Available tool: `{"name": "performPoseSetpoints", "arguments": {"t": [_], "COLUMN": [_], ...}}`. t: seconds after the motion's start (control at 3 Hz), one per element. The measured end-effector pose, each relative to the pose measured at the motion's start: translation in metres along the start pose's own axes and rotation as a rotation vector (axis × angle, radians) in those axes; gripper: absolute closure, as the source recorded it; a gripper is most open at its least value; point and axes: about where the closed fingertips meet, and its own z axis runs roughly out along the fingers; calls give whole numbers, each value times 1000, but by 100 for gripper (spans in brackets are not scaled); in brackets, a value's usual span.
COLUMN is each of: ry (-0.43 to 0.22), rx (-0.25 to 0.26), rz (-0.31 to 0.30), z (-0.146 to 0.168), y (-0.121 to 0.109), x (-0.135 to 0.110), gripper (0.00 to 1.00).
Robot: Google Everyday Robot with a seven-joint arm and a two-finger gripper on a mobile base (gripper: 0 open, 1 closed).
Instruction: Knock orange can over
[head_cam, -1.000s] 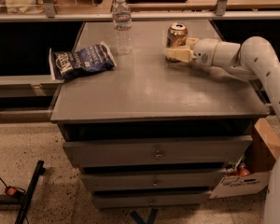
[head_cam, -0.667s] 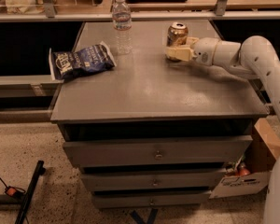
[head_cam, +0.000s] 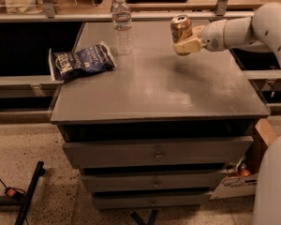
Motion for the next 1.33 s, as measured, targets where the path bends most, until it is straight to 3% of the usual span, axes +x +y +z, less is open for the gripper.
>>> {"name": "performPoseSetpoints", "arguments": {"t": [0.67,1.0,1.33], "ry": [370,512,624], "rx": [-104,-140,-160], "rz": [-221,-286,-340], "z": [-39,-53,-58], "y": [11,15,16], "x": [9,18,22], "gripper": [100,100,82]}}
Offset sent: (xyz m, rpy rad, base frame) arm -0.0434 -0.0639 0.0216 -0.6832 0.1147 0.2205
